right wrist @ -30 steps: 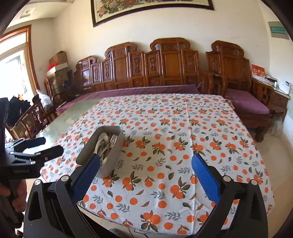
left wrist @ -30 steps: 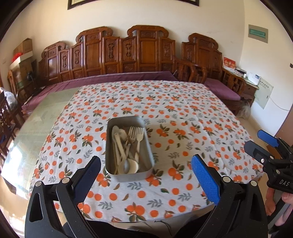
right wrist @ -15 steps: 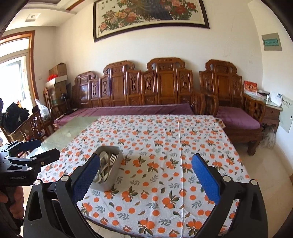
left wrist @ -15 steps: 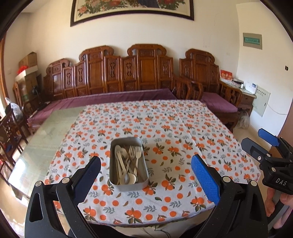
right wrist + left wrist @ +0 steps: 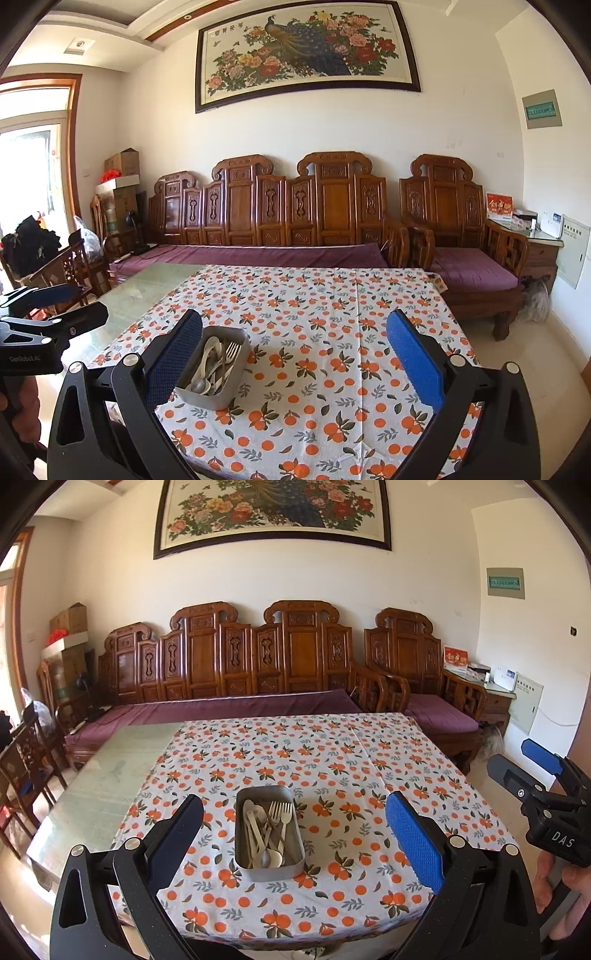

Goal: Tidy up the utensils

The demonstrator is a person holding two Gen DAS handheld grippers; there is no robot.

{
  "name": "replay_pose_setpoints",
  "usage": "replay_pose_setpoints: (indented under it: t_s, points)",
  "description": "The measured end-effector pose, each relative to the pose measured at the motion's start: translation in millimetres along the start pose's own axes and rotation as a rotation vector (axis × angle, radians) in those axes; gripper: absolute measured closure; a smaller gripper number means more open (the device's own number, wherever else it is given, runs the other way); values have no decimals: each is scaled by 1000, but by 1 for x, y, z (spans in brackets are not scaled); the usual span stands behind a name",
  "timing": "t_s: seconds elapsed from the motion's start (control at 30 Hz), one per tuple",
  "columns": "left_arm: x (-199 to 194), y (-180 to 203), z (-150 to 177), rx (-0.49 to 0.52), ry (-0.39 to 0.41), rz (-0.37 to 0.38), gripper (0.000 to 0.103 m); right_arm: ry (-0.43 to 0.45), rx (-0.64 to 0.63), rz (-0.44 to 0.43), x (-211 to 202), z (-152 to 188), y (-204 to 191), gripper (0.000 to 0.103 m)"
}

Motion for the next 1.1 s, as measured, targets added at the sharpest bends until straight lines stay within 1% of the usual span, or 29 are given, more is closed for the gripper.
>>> replay_pose_setpoints:
  t_s: [1.1]
  points:
    - [7,-4,4,-8,-5,-9,8,-2,8,-7,4,3,-4,2]
Point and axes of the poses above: each gripper's, at about its wrist camera, not at the fingertips, and x roughly the way its jaws point, y to its right, z to its underside, the point moved 2 cm from there along x, roughly the way its jaws point, and after that the axes turned 5 degrees about -z, right-handed, at the moved point
